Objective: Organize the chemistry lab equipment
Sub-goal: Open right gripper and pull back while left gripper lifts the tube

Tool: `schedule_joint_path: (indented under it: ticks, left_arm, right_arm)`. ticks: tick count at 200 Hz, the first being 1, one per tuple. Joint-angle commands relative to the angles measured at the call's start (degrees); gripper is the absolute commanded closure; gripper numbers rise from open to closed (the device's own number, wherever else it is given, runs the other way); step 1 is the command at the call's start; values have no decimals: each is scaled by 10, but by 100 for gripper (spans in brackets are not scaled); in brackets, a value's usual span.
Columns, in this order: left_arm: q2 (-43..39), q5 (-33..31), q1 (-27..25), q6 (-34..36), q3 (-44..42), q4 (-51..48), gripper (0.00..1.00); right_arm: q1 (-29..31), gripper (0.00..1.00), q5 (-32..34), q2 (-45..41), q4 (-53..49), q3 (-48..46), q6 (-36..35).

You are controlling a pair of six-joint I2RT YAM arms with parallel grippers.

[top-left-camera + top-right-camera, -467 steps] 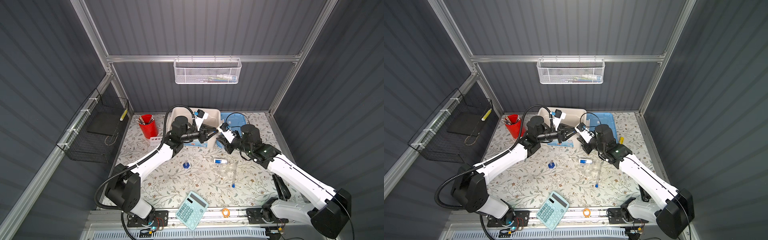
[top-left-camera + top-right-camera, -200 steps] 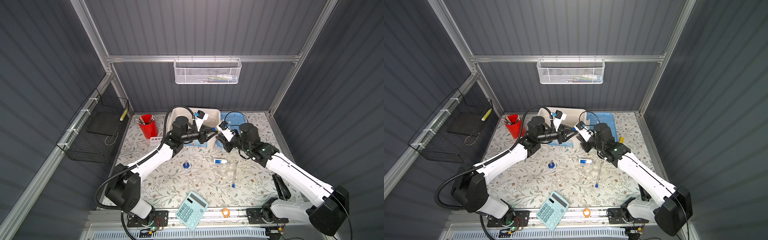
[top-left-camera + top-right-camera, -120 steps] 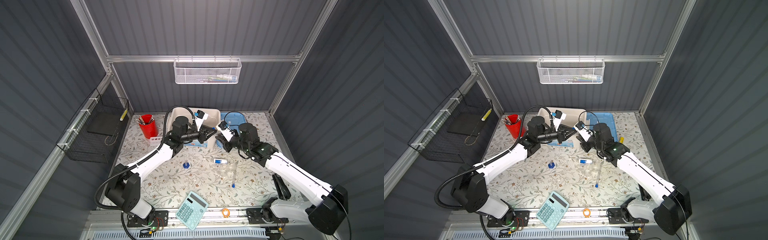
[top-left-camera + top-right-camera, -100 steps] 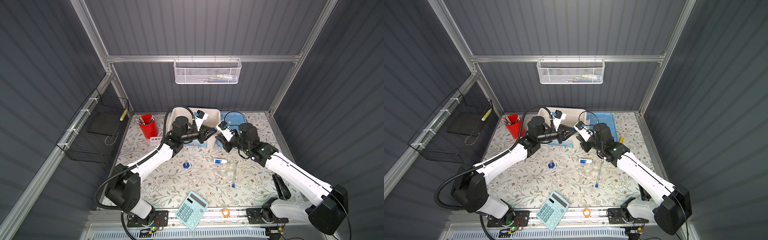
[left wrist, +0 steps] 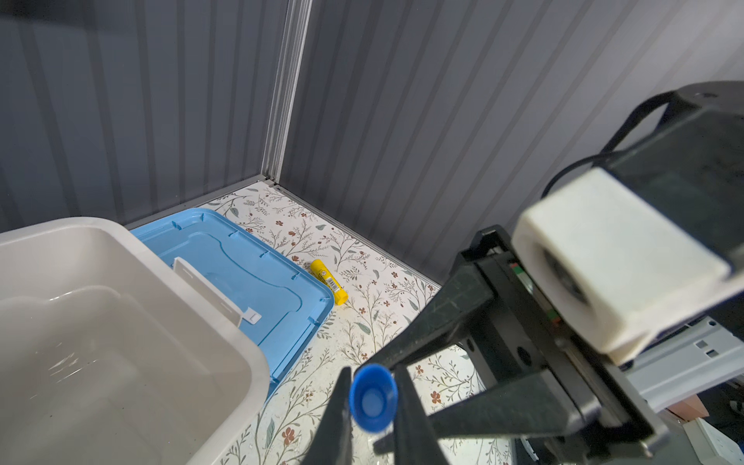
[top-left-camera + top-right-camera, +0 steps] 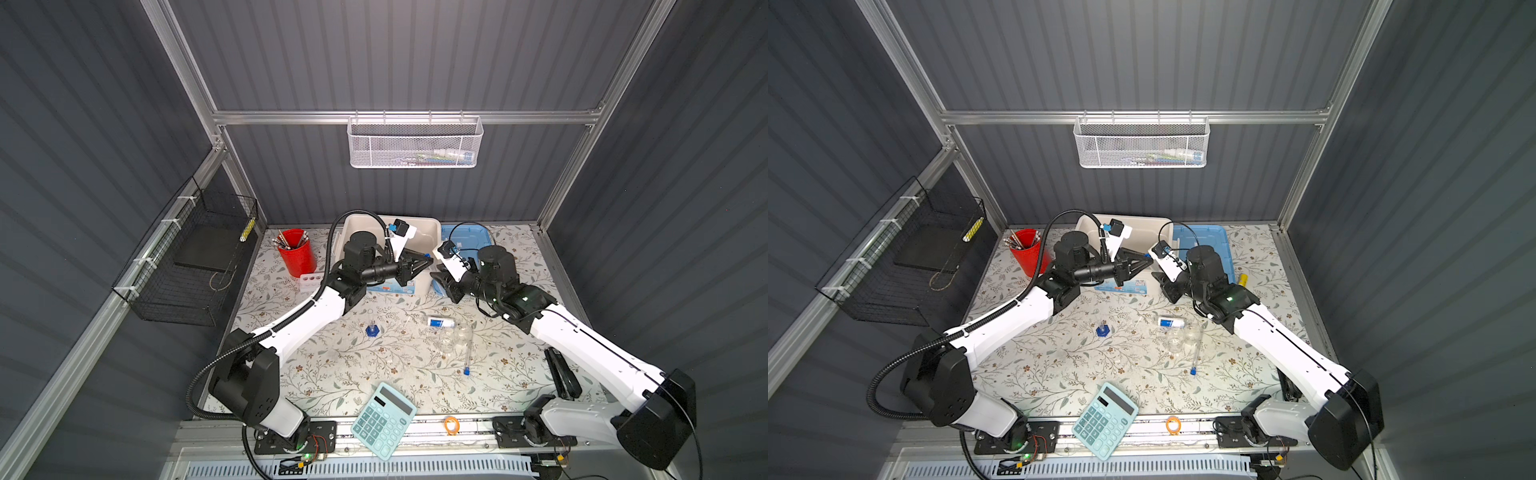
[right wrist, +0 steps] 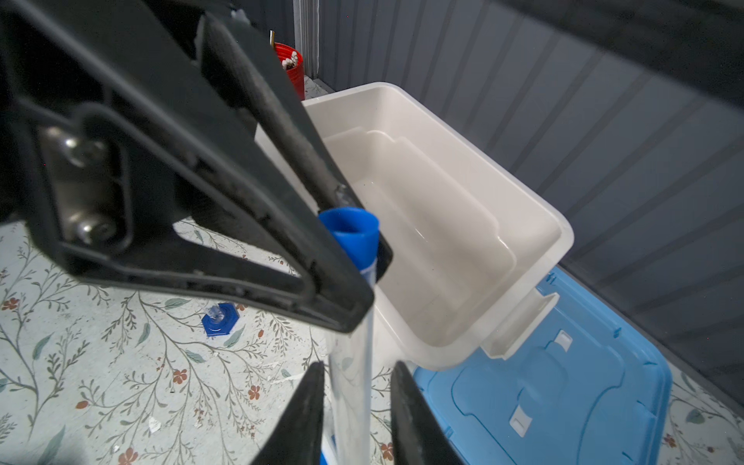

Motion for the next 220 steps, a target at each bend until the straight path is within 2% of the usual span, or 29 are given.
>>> schedule_joint_path:
  ticks: [1,49,79,97,104,135,160,177,207,213,218,219,220]
  left_arm:
    - [-28,-14,-3,30,23,-31,96]
    - [-69,-73,-3,99,40,-130,99]
    - [-117,-148,5,152,38,-210,100]
    - [-145,-171,15,170,39,-251,100]
    - [-155,-200,18,178,42,-268,100]
    - [-195,-259,45,210,52,-335,100]
    - [-222,-293,79,230,62,-379,100]
    - [-244,-321,98,247,58,-396,100]
    - [-269,-381,117,266,39,-409,100]
    - [-272,-388,122,266,36,-411,100]
    - [-273,-389,126,265,34,-413,100]
    - [-273,-389,126,264,34,-413,100]
    - [-273,-389,127,264,34,-413,100]
  right_arm:
    - [2,66,1,-4,15,10,3]
    - [1,61,16,-32,-4,-1,13]
    - [-4,56,63,-42,-67,22,36]
    - [-3,55,87,-46,-93,33,34]
    - [-4,53,107,-51,-98,36,40]
    - [-14,43,148,-62,-121,50,75]
    - [-45,41,97,-66,-145,62,117]
    - [-81,41,37,-66,-145,62,149]
    - [-146,30,-73,-66,-111,43,190]
    - [-157,26,-87,-82,-107,39,194]
    - [-166,18,-87,-84,-101,36,199]
    - [-168,11,-87,-85,-99,34,200]
    - [-168,11,-87,-85,-99,34,200]
